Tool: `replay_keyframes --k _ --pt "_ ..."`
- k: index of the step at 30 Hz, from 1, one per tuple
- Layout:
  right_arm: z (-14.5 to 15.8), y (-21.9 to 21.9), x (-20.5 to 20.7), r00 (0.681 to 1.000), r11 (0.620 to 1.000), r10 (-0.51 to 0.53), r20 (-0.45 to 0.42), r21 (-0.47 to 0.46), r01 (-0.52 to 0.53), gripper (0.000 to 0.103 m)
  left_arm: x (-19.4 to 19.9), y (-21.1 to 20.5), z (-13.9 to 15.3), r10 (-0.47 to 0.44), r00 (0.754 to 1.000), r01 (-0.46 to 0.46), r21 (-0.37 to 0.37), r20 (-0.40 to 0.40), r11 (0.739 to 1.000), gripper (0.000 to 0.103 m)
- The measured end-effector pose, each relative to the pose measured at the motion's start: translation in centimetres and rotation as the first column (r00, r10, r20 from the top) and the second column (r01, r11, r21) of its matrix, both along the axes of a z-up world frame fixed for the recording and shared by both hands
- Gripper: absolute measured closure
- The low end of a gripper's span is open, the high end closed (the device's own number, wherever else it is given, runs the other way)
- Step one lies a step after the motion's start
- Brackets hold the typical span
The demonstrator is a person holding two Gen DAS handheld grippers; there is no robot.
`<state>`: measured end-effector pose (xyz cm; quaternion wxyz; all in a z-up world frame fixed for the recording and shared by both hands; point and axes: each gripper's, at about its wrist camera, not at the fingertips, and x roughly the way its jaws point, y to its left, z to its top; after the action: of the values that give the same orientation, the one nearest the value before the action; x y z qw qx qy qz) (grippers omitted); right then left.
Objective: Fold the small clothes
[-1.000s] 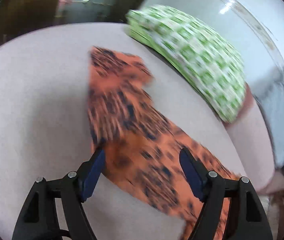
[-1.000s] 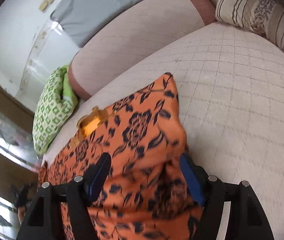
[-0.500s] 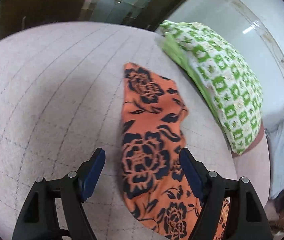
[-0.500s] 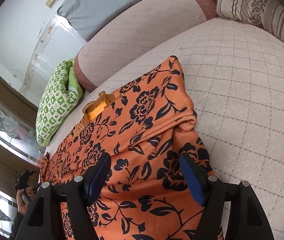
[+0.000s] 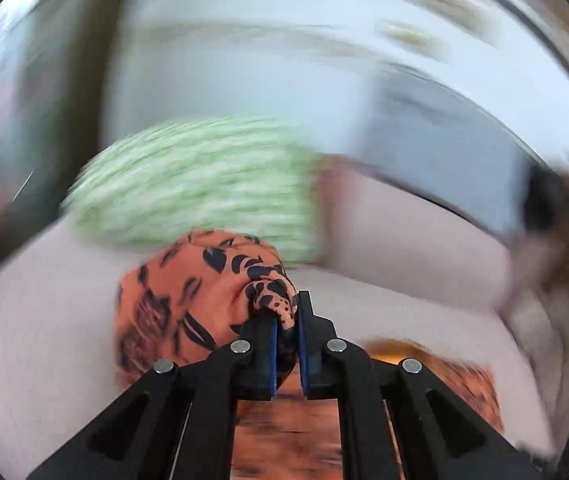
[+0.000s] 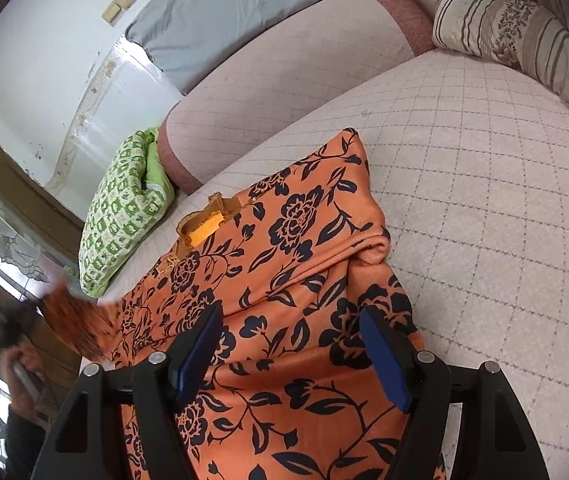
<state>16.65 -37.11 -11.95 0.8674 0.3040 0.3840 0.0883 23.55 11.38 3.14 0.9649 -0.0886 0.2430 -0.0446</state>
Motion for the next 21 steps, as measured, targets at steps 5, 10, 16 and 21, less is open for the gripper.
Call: replay_keyframes --k 5,10,16,21 --pt "-0.1 -0.1 -1.0 1.000 1.000 0.013 -0.012 0.012 -0.013 0.029 -0.9 -17.7 -7.1 -0.403 0.893 0.435 0.160 -0.198 0.886 0.063" --pt "0.5 -0.3 -1.5 0.999 0.999 0.045 -0.018 0.004 -0.045 0.026 -0.3 -17.1 -15.9 -0.322 0.823 0.412 0.101 -0.468 0.906 0.054" --pt "1.1 -1.3 0.5 1.000 0.999 0.026 -0.005 0.027 -0.026 0.024 -2.0 -7.2 -13.7 -0.085 0.934 0.157 0.185 -0.346 0.970 0.030" --pt "0.2 -2.9 4.5 0.994 0.992 -0.084 -0.072 0.092 0.091 0.024 -1.0 -1.1 -15.2 -0.001 0.918 0.061 0.139 -0.397 0.988 0.030"
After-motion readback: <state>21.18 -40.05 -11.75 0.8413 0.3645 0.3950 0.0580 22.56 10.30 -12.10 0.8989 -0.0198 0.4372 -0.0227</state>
